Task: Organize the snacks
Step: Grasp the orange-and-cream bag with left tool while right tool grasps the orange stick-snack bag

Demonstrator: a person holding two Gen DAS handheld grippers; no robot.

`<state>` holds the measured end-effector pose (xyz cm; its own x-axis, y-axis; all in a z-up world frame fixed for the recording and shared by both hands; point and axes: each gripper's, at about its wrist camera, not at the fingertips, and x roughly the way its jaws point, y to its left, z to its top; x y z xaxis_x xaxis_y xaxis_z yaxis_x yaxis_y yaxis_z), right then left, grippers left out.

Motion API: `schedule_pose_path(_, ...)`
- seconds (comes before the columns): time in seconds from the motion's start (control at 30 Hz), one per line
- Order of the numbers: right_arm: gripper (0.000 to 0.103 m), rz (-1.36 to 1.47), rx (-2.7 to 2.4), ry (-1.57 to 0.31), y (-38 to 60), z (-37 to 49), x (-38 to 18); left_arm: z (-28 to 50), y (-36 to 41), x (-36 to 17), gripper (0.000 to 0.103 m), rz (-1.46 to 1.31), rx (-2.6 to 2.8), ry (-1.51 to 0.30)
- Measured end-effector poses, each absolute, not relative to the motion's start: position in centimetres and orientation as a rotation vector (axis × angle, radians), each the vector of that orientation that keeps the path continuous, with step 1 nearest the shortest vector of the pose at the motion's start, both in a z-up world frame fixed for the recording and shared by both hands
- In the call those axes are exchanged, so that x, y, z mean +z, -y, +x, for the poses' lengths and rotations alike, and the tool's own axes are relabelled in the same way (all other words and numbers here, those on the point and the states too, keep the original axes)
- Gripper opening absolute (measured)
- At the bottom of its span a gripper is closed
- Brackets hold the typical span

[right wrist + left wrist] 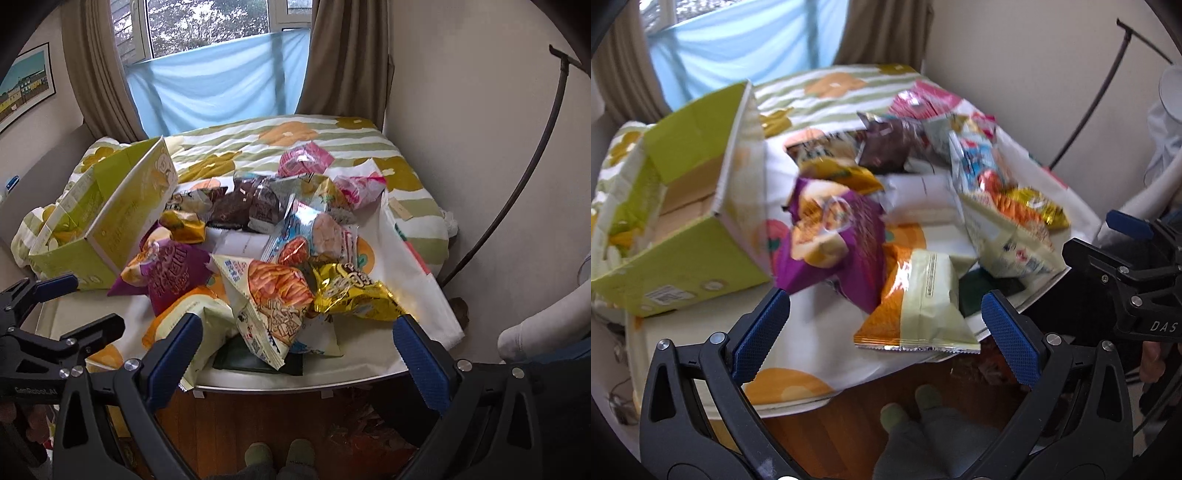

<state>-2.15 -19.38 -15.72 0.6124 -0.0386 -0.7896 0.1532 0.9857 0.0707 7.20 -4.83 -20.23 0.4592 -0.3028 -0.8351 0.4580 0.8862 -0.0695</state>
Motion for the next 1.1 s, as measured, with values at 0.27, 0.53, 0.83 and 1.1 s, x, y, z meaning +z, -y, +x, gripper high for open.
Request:
schedule_pose_path(0.27,0.103,0.15,0.024,-0.987,20.4,0.1,-20.6,8.0,7.6,-25.1,0.103,0.244,-0.561,-1.044)
schedule_pose_path(0.53,0.103,0.114,0.102,-0.981,20.3,2.6,-22.2,8.6,9.7,-27.2,0.102,0.289,-0.56,-1.064)
schedule_pose_path(0.83,0.102,0.112,0.162,-0.992,20.8,4.2,-23.1,9.4,10.4,-29.0,0.079,0.299,-0.55,-1.129)
schedule_pose_path(1.1,0.098,0.118,0.197,-1.012,20.5,4.9,-23.8,8.8,9.7,-28.7,0.071,0.29,-0.542,-1.124)
